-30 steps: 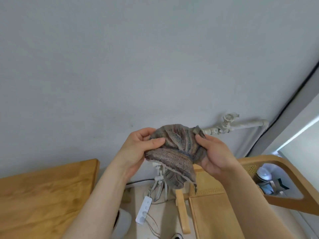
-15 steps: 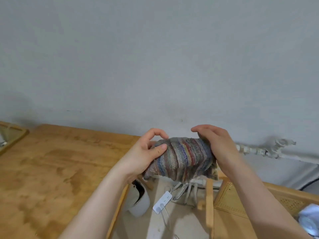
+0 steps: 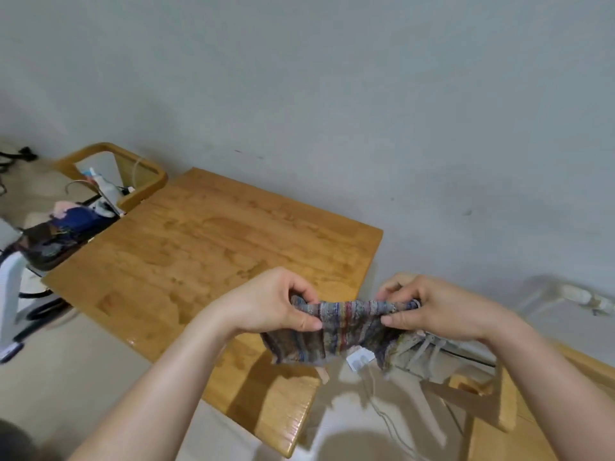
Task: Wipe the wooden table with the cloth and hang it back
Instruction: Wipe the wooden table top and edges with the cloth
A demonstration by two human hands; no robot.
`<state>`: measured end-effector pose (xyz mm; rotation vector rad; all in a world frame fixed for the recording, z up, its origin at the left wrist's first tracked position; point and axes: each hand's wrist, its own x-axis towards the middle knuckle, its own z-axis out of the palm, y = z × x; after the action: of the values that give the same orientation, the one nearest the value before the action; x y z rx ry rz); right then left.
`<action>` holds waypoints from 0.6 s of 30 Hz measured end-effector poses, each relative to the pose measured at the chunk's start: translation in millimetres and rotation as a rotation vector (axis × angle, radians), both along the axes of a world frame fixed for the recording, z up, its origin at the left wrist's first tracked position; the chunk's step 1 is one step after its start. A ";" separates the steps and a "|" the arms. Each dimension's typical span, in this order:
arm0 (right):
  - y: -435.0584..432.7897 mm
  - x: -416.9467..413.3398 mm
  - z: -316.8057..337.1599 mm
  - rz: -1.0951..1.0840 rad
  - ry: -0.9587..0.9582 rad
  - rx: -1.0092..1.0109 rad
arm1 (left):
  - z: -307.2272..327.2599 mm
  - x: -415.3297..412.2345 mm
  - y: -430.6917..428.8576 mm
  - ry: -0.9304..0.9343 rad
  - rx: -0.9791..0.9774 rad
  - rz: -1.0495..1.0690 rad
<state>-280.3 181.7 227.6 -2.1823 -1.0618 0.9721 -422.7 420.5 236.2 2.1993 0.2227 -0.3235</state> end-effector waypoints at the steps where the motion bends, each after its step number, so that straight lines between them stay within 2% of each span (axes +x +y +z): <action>1: 10.9 -7.2 -6.4 -0.012 0.040 0.005 | -5.6 -7.7 14.5 -0.022 0.012 0.041; 5: 45.0 -34.6 -29.6 -0.180 0.313 0.103 | -27.5 -33.4 66.0 -0.178 -0.031 0.156; 8: 65.0 -51.4 -47.3 -0.412 0.651 0.264 | -37.8 -47.4 89.3 -0.177 -0.289 0.251; 9: 71.4 -57.5 -53.2 -0.497 0.758 0.336 | -42.0 -51.7 95.3 -0.156 -0.344 0.275; 11: 84.0 -72.3 -59.9 -0.651 0.846 0.405 | -54.1 -57.9 103.4 -0.107 -0.371 0.286; 14: 101.6 -92.8 -76.2 -0.903 0.831 0.320 | -83.2 -66.7 109.5 0.024 -0.420 0.295; 16: 110.3 -99.9 -93.3 -1.100 0.936 0.332 | -108.9 -74.7 109.0 0.166 -0.452 0.279; 18: 116.5 -104.4 -110.9 -1.209 1.040 0.352 | -127.8 -85.3 100.3 0.307 -0.520 0.270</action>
<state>-384.7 298.2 116.7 -1.2471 0.5185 0.9373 -508.0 520.8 108.4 1.5790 0.5353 -0.5038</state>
